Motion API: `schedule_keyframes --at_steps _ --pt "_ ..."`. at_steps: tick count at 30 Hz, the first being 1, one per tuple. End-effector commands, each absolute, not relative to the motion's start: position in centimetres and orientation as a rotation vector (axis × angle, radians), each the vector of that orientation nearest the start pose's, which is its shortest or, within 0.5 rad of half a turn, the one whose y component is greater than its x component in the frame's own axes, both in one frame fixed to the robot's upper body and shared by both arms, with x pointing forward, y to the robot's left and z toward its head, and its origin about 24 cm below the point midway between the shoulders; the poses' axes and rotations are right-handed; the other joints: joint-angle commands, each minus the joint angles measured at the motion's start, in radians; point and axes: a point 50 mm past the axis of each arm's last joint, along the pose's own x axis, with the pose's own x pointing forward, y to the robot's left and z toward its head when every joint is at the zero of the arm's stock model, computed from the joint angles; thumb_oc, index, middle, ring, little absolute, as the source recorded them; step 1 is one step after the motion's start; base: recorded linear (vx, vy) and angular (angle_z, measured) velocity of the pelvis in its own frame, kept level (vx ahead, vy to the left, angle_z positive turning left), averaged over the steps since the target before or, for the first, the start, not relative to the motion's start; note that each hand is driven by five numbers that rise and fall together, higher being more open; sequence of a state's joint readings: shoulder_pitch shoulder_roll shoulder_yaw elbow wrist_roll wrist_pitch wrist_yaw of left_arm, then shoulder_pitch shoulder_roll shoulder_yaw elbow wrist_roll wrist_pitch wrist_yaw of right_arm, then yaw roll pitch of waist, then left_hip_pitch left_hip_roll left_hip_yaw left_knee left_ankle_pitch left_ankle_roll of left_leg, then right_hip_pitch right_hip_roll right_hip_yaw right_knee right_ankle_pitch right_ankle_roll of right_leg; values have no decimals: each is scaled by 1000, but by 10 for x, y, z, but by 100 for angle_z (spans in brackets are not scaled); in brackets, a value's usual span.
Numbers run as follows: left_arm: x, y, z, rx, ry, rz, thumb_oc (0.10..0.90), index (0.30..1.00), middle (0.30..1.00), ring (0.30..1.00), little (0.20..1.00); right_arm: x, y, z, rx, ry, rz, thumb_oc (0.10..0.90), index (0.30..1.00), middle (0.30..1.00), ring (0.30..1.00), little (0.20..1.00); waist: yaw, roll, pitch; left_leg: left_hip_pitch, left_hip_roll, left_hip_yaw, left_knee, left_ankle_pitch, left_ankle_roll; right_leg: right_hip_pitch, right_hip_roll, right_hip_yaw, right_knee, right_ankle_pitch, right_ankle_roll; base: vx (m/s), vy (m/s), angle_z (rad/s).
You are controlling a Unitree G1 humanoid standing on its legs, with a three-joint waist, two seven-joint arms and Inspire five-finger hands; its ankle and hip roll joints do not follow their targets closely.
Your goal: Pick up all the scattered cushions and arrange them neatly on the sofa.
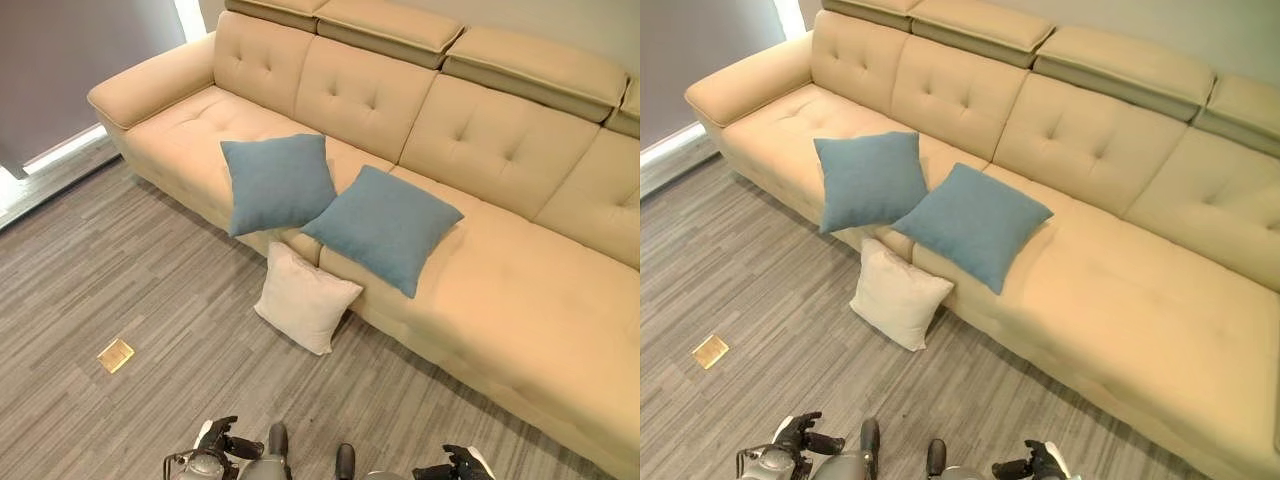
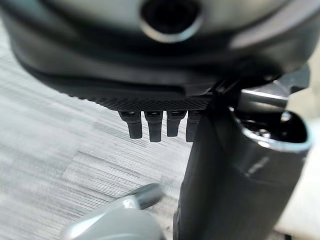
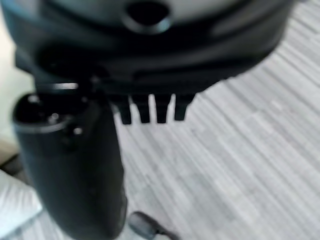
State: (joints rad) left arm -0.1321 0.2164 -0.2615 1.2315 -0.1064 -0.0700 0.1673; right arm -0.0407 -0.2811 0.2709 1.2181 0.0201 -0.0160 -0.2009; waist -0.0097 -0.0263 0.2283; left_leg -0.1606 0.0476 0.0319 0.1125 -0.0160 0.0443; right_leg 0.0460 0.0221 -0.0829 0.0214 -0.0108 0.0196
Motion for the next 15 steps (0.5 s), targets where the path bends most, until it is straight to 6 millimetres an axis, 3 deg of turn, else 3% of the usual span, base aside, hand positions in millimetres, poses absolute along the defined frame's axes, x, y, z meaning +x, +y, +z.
schedule_keyframes --at_steps 1,2,8,15 --pt "120 243 -151 428 1095 141 800 900 900 900 900 118 -245 -150 -553 1098 -87 800 900 900 900 900 -7 -33 -60 108 -96 32 -46 -42 11 -80 -146 -24 304 -45 94 159 -21 -343" --pt "120 242 -151 430 1097 137 800 900 900 900 900 117 -246 -150 -557 1102 -90 800 900 900 900 900 -4 -33 -62 112 -97 32 -49 -44 12 -75 -142 -23 293 -49 91 136 -30 -182" --pt "107 240 -156 422 1139 130 800 900 900 900 900 109 -250 -152 -558 1138 -110 800 900 900 900 900 7 -47 -116 137 -93 47 -86 -57 -3 33 -121 -39 81 -85 92 131 -43 15" --pt "102 240 -157 420 1154 128 800 900 900 900 900 105 -248 -154 -555 1151 -97 800 900 900 900 900 15 -59 -128 135 -109 47 -86 -70 8 32 -139 -32 97 -52 116 43 41 2"
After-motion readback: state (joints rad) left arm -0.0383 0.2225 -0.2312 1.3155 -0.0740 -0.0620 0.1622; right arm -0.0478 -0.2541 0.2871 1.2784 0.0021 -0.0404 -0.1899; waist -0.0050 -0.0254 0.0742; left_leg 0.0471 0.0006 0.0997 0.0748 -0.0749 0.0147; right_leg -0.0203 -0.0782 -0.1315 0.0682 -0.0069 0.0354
